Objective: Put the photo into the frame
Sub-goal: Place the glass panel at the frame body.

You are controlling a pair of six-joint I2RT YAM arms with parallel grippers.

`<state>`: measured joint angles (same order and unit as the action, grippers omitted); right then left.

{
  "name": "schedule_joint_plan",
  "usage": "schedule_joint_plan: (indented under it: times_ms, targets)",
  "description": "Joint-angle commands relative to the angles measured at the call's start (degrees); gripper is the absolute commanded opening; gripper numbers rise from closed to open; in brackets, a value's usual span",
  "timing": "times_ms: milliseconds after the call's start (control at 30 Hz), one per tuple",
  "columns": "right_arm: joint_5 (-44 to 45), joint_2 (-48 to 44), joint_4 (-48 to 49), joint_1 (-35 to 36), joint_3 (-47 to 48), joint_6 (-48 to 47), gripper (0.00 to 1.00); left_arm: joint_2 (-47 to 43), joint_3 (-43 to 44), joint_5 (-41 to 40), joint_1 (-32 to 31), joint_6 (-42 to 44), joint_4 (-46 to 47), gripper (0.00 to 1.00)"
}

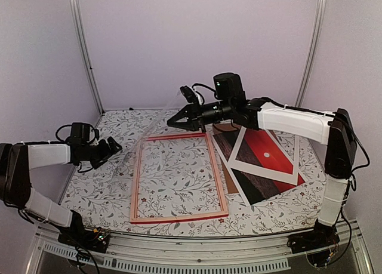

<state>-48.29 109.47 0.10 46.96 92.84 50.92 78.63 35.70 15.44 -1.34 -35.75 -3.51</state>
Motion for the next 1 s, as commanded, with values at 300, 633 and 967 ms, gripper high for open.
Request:
schedule_joint_plan:
  times_ms: [300, 633, 967]
  targets:
    - [0.46, 3.68, -2.24, 1.38, 0.65, -3.19, 0.00, -8.32, -3.18, -1.09, 7.75, -2.02, -0.16, 1.00]
    - [4.07, 7.48, 7.96, -2.14, -15.48, 2.99, 0.00, -7.74, -3.65, 1.47, 7.65, -1.57, 0.16, 1.00]
    - [12.66, 5.96, 5.45, -3.45, -21.55, 1.59, 0.00, -5.94, -3.04, 0.61, 4.36, -0.01, 0.00, 1.00]
